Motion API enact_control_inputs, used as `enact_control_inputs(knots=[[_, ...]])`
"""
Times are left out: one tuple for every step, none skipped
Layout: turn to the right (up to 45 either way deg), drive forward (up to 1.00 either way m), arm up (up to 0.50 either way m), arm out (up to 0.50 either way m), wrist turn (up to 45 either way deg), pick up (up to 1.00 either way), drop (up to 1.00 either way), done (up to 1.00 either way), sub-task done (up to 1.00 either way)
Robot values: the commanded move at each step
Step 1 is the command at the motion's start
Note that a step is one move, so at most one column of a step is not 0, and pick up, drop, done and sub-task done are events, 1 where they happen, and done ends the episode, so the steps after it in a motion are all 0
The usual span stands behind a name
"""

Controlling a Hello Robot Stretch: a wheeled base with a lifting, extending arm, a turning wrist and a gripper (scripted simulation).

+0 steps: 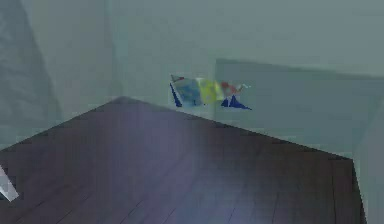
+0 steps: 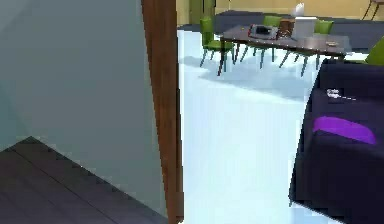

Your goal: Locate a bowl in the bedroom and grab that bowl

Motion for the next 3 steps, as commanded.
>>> enact_control_inputs(knots=[[-39.0, 0.00, 0.00, 0.00, 0.0, 0.00, 0.00, 0.00, 0.00], [0.0, 0.40, 0.00, 0.00, 0.0, 0.00, 0.00, 0.00, 0.00], [-42.0, 0.00, 0.00, 0.00, 0.0, 0.00, 0.00, 0.00, 0.00]])
